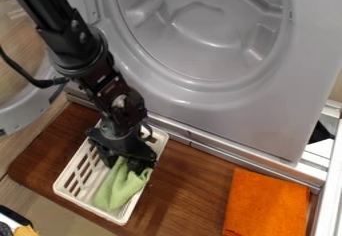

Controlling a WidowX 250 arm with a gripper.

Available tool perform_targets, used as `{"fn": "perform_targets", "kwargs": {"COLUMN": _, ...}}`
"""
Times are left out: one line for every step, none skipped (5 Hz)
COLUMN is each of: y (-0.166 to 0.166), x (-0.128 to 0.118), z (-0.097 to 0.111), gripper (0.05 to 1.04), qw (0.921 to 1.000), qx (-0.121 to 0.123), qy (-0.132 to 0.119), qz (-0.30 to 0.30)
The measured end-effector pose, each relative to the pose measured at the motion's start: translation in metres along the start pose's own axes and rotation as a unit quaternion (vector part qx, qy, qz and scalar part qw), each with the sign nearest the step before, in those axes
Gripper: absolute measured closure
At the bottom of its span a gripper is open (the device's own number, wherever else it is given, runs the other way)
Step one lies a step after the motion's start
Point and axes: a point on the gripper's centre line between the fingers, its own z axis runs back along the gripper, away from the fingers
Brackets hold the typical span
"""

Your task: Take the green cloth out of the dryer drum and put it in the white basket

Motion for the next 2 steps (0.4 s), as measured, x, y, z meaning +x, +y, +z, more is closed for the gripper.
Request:
{"fn": "perform_targets", "kwargs": {"y": -0.001, "x": 0.009, "z": 0.011, "gripper": 0.093, "qw": 0.9999, "qx": -0.006, "qy": -0.015, "qz": -0.001}}
{"fn": "perform_targets", "kwargs": {"y": -0.002, "x": 0.024, "z": 0.031, "gripper": 0.080, "qw": 0.9991, "qx": -0.010, "qy": -0.042, "qz": -0.008}}
